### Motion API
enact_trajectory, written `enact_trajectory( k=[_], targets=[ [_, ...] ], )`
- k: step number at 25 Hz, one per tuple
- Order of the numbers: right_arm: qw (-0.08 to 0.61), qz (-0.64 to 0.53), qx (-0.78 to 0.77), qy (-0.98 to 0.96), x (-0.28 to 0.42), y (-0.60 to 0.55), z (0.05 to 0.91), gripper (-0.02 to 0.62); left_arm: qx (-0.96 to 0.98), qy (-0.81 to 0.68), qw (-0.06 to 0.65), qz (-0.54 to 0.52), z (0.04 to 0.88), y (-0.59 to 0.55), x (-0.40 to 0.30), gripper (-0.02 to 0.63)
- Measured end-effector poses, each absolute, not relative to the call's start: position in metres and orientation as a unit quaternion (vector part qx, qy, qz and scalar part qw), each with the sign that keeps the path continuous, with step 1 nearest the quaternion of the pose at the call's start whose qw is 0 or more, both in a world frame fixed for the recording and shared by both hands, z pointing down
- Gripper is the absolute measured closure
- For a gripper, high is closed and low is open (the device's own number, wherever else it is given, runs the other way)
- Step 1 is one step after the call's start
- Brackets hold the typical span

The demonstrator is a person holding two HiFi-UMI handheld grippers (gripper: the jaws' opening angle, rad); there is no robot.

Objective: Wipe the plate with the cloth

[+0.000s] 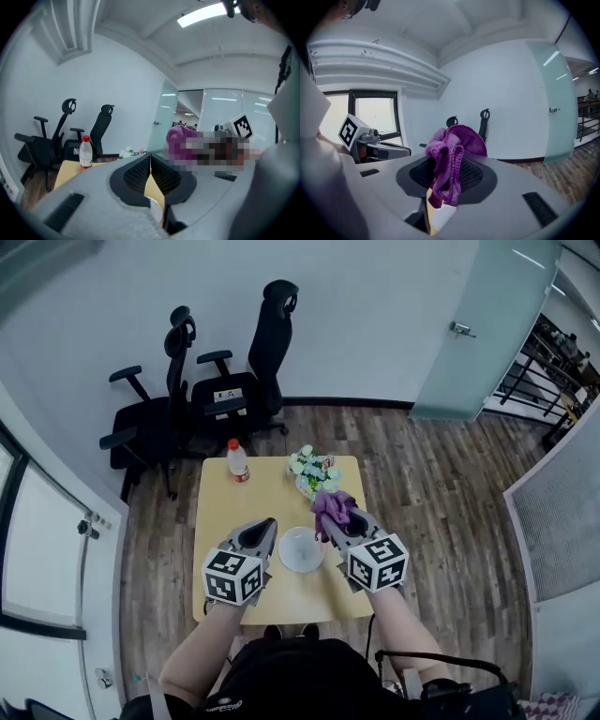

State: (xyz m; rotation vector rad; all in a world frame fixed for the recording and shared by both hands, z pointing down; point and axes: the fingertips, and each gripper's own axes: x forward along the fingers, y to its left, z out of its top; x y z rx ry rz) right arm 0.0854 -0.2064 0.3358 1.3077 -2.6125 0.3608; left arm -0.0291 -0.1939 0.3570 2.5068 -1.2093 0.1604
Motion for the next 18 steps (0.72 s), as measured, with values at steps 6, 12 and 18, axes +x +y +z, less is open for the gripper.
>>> enact_trajectory(
  k=[6,12,18],
  targets=[
    [0.038,0.106,0.444,-0.889,0.076,-0.202,0.293,0.485,0.892,-0.434,0.125,0.031,0.314,-0.2,-0.026,0.6],
    [0.028,0.094,0.435,-0.895,0.068,-0.194,0.281,0.485,0.897,-0.428,0.11,0.035,0.309,-0.197,-0.015,0.6],
    [0.032,0.097,0.433,-0.895,0.066,-0.192,0.281,0.485,0.898,-0.423,0.12,0.035,0.31,-0.195,-0.018,0.6]
  ],
)
